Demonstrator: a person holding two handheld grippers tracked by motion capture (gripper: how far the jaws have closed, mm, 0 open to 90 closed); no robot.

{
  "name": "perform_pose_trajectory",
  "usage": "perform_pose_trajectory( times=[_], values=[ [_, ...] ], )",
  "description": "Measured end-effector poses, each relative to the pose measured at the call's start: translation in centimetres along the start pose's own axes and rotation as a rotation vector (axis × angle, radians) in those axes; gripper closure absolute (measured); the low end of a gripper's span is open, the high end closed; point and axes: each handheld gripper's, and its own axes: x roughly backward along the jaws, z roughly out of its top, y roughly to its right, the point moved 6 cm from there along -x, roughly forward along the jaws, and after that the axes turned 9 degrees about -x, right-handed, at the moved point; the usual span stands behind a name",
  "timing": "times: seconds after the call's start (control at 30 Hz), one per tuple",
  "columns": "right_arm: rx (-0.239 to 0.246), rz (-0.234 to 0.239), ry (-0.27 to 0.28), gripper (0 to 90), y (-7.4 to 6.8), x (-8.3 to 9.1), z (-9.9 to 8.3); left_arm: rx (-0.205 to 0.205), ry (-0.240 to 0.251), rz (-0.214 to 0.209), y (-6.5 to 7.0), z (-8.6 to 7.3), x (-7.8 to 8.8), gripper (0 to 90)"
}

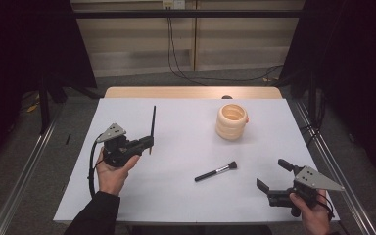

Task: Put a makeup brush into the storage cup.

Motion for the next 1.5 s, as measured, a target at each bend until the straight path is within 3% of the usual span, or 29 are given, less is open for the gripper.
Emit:
perform_pose_trajectory(
  times=[0.2, 0.5, 0.83, 1.5],
  values=[
    [0.001, 0.007, -0.001, 0.0, 0.0, 0.1, 0.0, 0.011, 0.031, -0.014, 0.5, 0.4, 0.8, 84.1],
    [0.001, 0.010, 0.006, 0.0, -0.1, 0.2, 0.1, -0.033, 0.050, -0.073, 2.0, 0.7, 0.9, 84.2],
    [-0.002, 0.012, 0.018, 0.0, -0.1, 0.2, 0.2, -0.070, 0.055, -0.140, 4.1, 1.1, 0.6, 84.1],
    [-0.015, 0.036, 0.025, 0.0, -0.1, 0.2, 0.3, -0.096, 0.030, -0.212, 6.6, 1.5, -0.8, 84.2]
  ],
)
